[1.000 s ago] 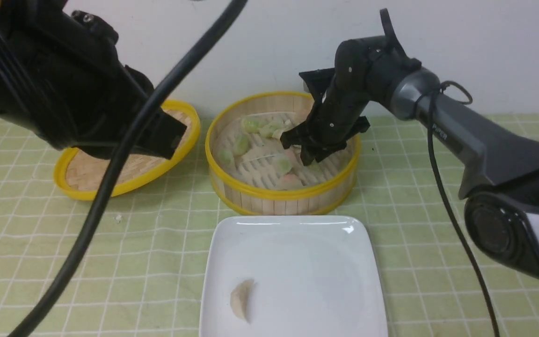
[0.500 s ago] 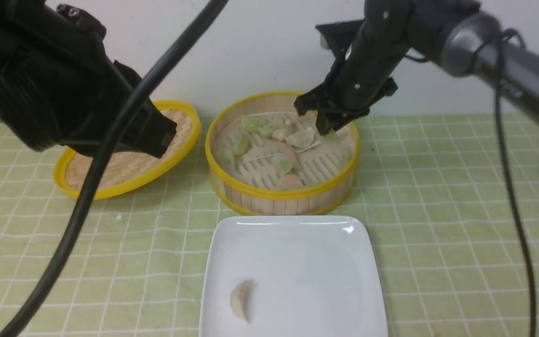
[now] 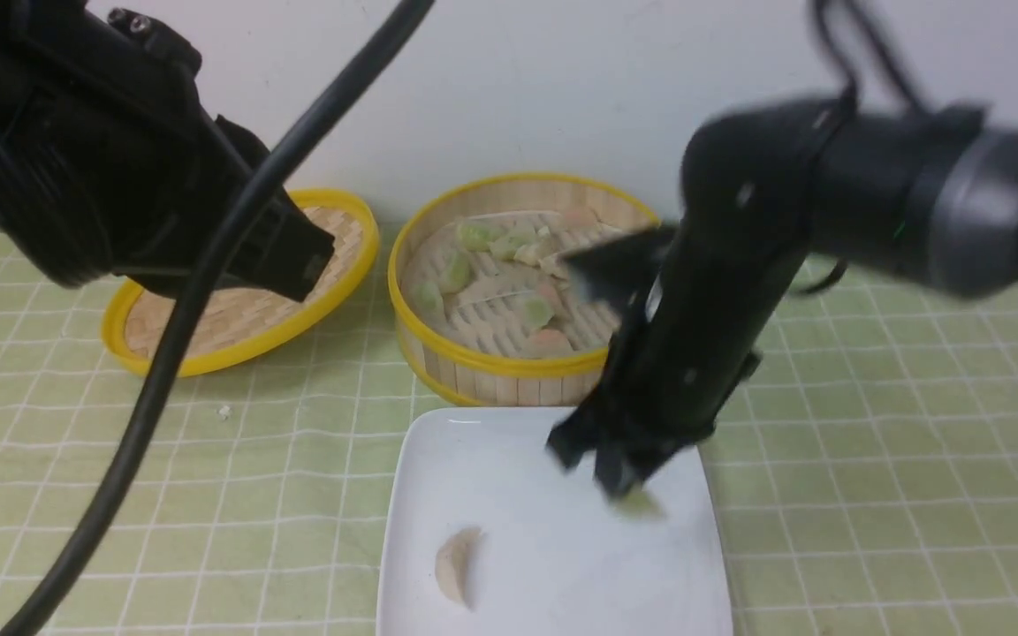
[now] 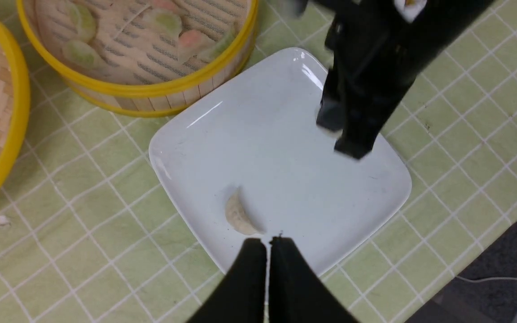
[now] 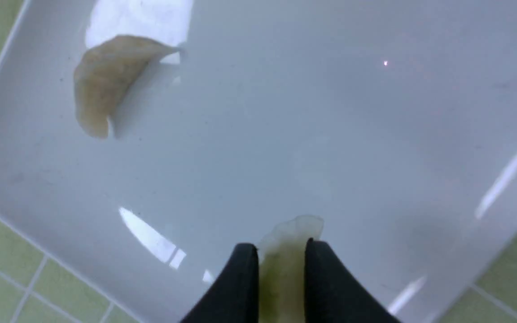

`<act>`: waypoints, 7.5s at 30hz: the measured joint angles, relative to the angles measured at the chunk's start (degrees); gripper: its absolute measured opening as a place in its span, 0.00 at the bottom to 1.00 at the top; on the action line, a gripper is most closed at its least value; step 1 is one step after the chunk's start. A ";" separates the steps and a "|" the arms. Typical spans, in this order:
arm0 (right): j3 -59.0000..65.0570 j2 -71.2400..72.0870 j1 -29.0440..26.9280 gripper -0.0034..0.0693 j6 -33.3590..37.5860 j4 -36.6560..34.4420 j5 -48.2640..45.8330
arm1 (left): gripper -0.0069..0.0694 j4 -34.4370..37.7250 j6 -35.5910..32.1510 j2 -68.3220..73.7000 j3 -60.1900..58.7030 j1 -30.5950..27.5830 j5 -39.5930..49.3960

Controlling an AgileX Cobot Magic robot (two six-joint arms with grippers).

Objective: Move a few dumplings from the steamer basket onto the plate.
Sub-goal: Use the right arm to put the dumpling into the plate

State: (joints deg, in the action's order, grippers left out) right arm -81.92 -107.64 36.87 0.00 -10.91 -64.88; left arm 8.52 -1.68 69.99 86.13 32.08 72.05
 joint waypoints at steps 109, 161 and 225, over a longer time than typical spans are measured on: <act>59.01 108.56 1.67 0.03 -33.02 37.69 45.64 | 0.08 -1.79 -4.98 -70.56 -87.67 -29.69 -55.81; 62.17 108.56 -0.67 0.03 -2.16 8.05 45.93 | 0.08 -4.39 -4.98 -70.56 -87.79 -29.58 -50.32; 83.26 108.56 -34.03 0.03 -2.13 8.13 42.93 | 0.08 -4.39 -5.04 -70.56 -87.74 -29.58 -50.18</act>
State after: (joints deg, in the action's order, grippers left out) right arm 1.34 0.93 2.84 -2.13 -2.78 -21.95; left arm 4.13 -6.73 -0.57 -1.61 2.50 21.87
